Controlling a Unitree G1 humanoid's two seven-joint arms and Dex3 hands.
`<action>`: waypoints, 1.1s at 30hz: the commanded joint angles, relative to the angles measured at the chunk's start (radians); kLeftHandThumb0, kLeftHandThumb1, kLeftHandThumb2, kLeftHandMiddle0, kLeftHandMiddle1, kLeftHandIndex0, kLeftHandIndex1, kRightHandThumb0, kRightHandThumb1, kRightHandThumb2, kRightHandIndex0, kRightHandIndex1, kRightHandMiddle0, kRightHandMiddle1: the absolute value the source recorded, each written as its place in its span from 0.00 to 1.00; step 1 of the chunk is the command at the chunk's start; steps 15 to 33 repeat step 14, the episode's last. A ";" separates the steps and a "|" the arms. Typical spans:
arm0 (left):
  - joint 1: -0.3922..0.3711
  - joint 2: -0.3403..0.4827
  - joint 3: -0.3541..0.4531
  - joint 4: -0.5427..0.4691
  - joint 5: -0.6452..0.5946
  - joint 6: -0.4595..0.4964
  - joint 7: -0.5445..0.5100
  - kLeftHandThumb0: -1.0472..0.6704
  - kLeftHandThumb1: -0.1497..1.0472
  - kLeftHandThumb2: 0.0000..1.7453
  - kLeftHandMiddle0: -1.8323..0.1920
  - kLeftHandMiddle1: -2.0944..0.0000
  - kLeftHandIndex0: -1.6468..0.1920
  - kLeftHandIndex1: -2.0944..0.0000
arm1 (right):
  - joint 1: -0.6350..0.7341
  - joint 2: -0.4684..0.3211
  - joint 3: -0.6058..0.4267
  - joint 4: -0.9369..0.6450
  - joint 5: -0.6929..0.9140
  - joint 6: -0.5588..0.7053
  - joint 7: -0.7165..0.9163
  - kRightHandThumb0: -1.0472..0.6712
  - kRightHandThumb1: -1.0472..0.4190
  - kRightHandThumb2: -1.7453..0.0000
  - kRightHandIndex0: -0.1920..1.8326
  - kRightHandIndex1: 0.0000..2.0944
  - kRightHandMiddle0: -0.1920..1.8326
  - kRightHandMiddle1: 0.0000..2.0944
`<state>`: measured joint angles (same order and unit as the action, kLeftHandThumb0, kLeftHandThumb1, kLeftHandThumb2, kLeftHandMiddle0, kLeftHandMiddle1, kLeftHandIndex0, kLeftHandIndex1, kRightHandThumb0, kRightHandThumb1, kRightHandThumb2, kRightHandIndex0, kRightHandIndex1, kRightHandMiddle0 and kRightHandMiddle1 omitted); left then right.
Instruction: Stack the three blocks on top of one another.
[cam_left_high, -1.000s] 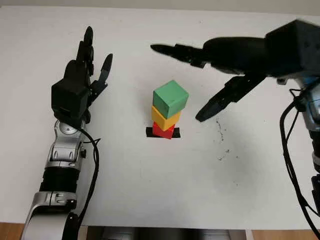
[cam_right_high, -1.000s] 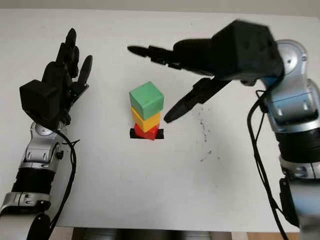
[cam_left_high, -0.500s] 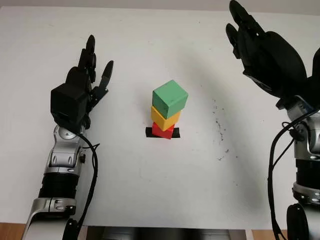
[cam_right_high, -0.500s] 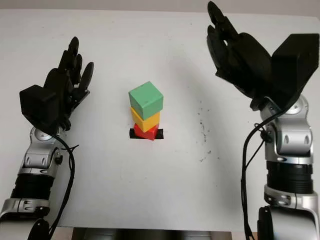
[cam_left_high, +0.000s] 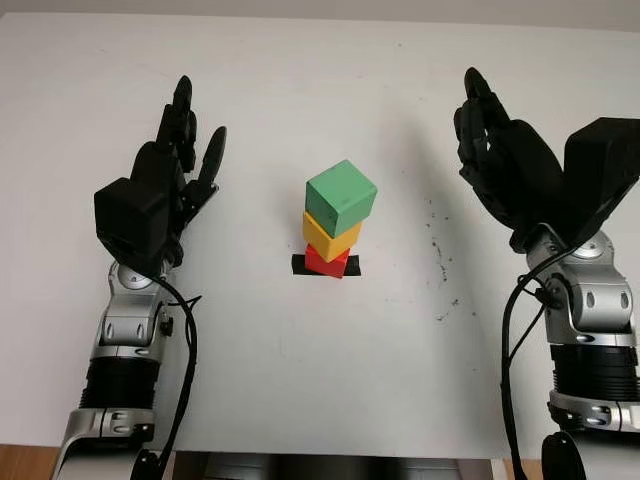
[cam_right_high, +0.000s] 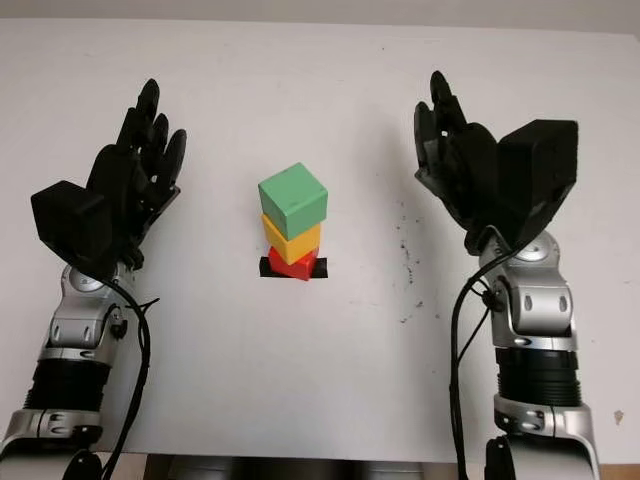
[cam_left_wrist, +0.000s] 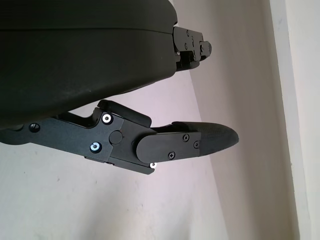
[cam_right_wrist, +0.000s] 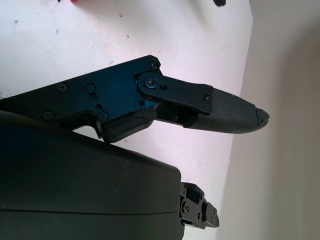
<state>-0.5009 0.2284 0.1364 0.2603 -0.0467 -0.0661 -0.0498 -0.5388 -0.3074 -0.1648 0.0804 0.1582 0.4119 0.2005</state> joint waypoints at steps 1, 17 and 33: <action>0.019 -0.008 0.013 -0.025 -0.015 0.010 -0.002 0.22 1.00 0.27 0.94 0.98 0.92 0.98 | 0.014 0.024 -0.007 0.017 0.008 -0.010 -0.012 0.15 0.00 0.59 0.00 0.00 0.00 0.00; 0.029 -0.016 0.016 -0.047 -0.050 0.035 -0.017 0.22 1.00 0.26 0.95 0.98 0.93 0.98 | 0.066 0.095 0.003 -0.001 0.018 -0.090 -0.035 0.15 0.00 0.58 0.00 0.00 0.00 0.00; 0.029 -0.016 0.016 -0.047 -0.050 0.035 -0.017 0.22 1.00 0.26 0.95 0.98 0.93 0.98 | 0.066 0.095 0.003 -0.001 0.018 -0.090 -0.035 0.15 0.00 0.58 0.00 0.00 0.00 0.00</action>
